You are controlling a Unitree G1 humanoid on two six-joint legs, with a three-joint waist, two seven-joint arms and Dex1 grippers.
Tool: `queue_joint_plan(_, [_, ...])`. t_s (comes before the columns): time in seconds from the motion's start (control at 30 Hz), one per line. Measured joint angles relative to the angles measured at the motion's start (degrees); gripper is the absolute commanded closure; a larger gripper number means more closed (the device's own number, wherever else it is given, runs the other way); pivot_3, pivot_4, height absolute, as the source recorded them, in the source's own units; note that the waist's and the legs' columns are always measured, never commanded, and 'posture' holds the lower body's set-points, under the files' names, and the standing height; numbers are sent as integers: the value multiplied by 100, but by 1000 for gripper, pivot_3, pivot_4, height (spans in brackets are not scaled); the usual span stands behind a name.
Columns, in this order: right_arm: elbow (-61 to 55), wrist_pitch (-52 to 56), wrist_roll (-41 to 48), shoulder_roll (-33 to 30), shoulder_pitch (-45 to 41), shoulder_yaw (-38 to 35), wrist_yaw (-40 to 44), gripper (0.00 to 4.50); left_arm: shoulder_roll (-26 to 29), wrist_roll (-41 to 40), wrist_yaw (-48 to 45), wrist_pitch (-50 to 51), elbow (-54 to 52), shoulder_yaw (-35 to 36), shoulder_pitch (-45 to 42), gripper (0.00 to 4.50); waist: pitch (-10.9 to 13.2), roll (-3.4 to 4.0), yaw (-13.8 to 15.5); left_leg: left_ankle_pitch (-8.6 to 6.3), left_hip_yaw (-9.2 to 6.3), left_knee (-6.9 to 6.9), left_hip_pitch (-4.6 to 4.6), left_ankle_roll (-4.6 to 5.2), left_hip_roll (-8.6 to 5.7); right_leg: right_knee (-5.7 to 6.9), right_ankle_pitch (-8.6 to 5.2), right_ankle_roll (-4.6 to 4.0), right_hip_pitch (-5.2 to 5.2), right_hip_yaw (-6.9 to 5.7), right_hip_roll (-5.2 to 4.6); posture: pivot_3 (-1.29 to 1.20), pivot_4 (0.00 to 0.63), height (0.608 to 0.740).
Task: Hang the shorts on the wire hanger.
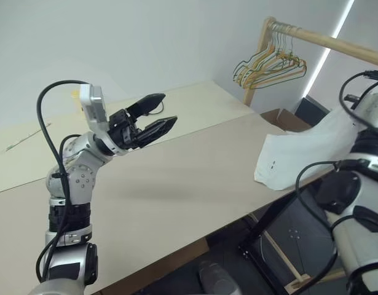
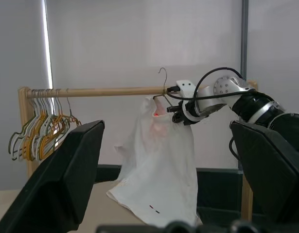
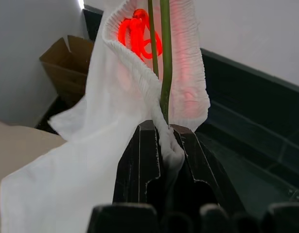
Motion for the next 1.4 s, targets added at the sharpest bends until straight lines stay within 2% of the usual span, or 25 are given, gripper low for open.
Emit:
queue_joint_plan(0.13, [983, -233, 403, -423, -370, -276, -219, 4391, 24, -19, 0, 0, -48, 2, 37, 0, 1, -1, 52, 0, 7, -7, -1, 0, -5, -13, -2, 2, 5, 1, 6, -289, 0, 740])
queue_joint_plan(0.3, [1675, -304, 774, -543, -425, -423, -521, 4391, 54, -19, 2, -1, -118, 2, 153, 0, 3, -4, 75, 0, 35, -20, -4, 0, -6, -13, -8, 12, 5, 29, 7, -286, 0, 740])
queue_joint_plan(0.37, [1743, -325, 835, -541, -428, -383, -596, 4391, 53, -19, 4, -1, -137, -3, 168, 0, 4, -4, 75, 0, 54, -28, -1, 0, -6, -14, -25, 42, 5, 48, 9, -285, 0, 740])
queue_joint_plan(0.63, [1767, -345, 1025, -459, -429, -167, -875, 4391, 53, -43, 9, -2, -161, -8, 172, 0, 4, -4, 75, -3, 88, -34, 4, 5, -3, -28, -21, 56, 5, 80, 12, -285, 0, 740])
queue_joint_plan(0.67, [1767, -345, 1038, -447, -427, -138, -890, 3661, 53, -50, 9, -2, -168, -8, 172, 0, 4, -4, 74, -3, 91, -34, 4, 6, -3, -32, -19, 58, 5, 84, 13, -284, 0, 740])
queue_joint_plan(0.8, [1751, -394, 1021, -430, -355, -12, -1001, 2404, 53, -59, 8, -2, -175, -8, 176, 0, 3, -4, 81, -5, 100, -40, 3, 10, -1, -53, -12, 68, 5, 93, 13, -283, 0, 740])
queue_joint_plan(1.0, [1484, -504, 844, -413, -258, 418, -1141, 190, 52, -62, 5, -4, -197, -8, 190, 0, 3, -3, 79, -11, 113, -63, 3, 20, 2, -83, 3, 58, 5, 107, 11, -282, 0, 740])
queue_joint_plan(1.03, [1349, -562, 760, -393, -203, 582, -1143, 35, 52, -61, 7, -5, -197, -8, 190, 0, 3, -3, 80, -12, 113, -65, 2, 21, 3, -85, 6, 52, 4, 107, 11, -282, 0, 740])
queue_joint_plan(1.23, [388, -713, 232, -174, 133, 1415, -1271, 35, 50, -61, 10, -7, -198, -9, 190, 0, 3, -3, 82, -14, 116, -68, 2, 24, 5, -84, 16, 38, -1, 112, 10, -278, 0, 740])
queue_joint_plan(1.4, [-490, -1189, -623, -163, 410, 2538, -1213, 35, 49, -63, 18, -7, -206, -6, 190, 0, 3, -2, 83, -14, 116, -67, 4, 24, 5, -81, 16, 40, -2, 113, 10, -272, 0, 740])
